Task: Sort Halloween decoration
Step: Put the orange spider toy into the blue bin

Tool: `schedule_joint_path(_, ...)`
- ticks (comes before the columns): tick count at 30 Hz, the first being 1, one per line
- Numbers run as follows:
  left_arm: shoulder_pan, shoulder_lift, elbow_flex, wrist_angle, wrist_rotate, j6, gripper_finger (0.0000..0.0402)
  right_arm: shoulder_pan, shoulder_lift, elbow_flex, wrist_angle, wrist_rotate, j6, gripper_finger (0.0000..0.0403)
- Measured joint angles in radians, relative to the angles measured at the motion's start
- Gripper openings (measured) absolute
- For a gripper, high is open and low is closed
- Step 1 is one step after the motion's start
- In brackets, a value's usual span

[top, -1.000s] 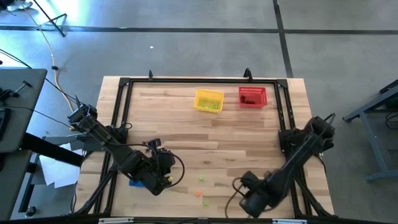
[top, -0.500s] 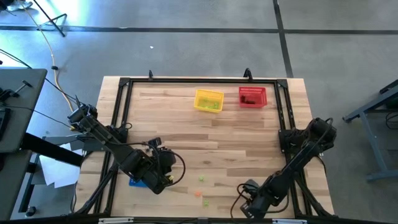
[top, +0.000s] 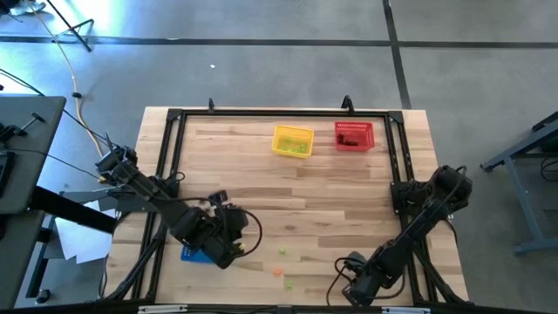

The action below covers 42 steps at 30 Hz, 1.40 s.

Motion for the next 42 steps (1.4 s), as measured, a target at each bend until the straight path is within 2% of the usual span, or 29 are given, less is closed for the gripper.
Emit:
schedule_joint_path(6, 0.019, 0.000, 0.000, 0.000, 0.000, 0.001, 0.0142, 0.017, 0.028, 0.000, -0.016, -0.006, 0.007, 0.0123)
schedule_joint_path(11, 0.020, 0.000, 0.000, 0.000, 0.000, 0.010, 0.0142, 0.014, 0.076, 0.006, -0.015, -0.061, -0.018, 0.0123)
schedule_joint_path(19, 0.020, 0.000, 0.000, 0.000, 0.000, 0.018, 0.0142, -0.006, 0.094, 0.006, -0.042, -0.068, -0.058, 0.0119)
schedule_joint_path(23, 0.020, 0.000, 0.000, 0.000, 0.000, 0.018, 0.0142, -0.007, 0.096, 0.005, -0.056, -0.089, -0.081, 0.0084)
schedule_joint_path(27, 0.020, 0.000, 0.001, 0.000, 0.000, 0.018, 0.0142, -0.006, 0.096, 0.004, -0.068, -0.092, -0.084, 0.0017)
schedule_joint_path(33, 0.020, 0.000, 0.001, 0.000, 0.019, 0.018, 0.0142, -0.007, 0.069, 0.002, -0.082, -0.097, -0.084, 0.0006)
schedule_joint_path(36, 0.018, 0.000, 0.001, 0.000, 0.033, 0.018, 0.0142, -0.018, 0.023, -0.005, -0.138, -0.055, -0.103, 0.0005)
schedule_joint_path(42, 0.018, 0.000, 0.001, 0.000, 0.034, 0.018, 0.0142, -0.099, -0.123, -0.003, -0.258, 0.095, -0.197, 0.0002)
